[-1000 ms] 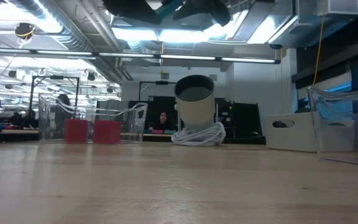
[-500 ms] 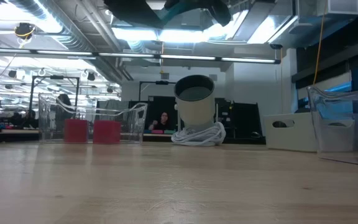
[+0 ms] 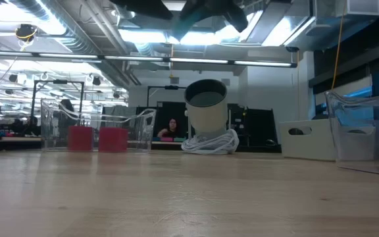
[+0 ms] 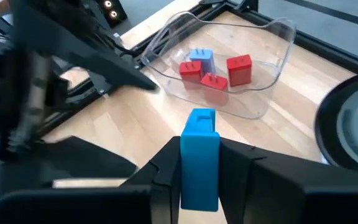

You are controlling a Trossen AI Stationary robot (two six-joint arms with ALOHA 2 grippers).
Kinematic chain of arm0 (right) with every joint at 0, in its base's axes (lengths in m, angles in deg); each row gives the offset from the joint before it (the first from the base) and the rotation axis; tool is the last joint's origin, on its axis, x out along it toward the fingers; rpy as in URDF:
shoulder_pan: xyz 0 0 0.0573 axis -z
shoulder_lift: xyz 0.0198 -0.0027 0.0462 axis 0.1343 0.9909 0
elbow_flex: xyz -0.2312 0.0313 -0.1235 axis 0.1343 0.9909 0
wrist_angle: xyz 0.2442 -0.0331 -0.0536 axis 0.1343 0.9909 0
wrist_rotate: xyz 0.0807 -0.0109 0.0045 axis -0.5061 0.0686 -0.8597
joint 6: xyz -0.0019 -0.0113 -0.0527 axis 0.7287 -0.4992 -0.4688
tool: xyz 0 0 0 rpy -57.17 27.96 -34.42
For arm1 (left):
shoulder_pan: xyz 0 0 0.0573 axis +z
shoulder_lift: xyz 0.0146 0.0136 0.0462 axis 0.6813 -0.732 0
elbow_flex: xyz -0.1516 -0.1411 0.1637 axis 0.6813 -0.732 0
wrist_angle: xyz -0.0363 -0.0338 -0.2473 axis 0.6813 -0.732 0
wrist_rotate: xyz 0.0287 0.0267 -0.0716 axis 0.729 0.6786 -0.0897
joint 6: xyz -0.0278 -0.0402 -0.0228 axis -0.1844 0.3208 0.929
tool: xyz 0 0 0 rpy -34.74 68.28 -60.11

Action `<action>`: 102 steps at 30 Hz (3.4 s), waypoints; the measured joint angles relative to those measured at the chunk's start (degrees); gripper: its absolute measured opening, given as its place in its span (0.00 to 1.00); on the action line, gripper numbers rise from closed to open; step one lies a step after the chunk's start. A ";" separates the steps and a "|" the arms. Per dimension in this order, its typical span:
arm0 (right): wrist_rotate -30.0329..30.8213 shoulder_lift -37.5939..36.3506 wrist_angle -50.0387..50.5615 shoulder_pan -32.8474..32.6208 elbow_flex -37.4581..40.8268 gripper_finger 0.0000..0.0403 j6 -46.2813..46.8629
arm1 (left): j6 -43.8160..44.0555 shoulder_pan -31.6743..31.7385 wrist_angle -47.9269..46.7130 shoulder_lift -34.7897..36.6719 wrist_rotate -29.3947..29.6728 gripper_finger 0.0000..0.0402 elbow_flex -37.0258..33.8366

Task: Pick & Place Office items
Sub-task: Put the green digital clock into the right transparent bin

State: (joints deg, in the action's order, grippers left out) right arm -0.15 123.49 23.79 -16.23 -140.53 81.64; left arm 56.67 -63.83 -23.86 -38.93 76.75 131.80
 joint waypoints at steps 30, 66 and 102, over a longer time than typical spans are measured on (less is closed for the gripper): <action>-13.82 -0.38 30.64 -22.37 0.00 0.17 37.72 | 41.09 -4.52 -47.91 20.03 10.90 0.70 -0.01; -28.20 -0.31 39.58 -34.12 25.34 0.17 77.31 | 54.92 -4.52 -51.62 19.51 11.40 0.69 -8.71; -24.09 -0.31 38.51 -33.62 26.38 0.20 77.07 | 54.92 -4.52 -51.62 19.51 11.22 0.69 -8.71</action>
State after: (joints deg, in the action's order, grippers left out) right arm -24.24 123.19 62.30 -49.85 -114.14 158.71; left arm 111.58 -68.36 -75.48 -19.42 87.97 123.09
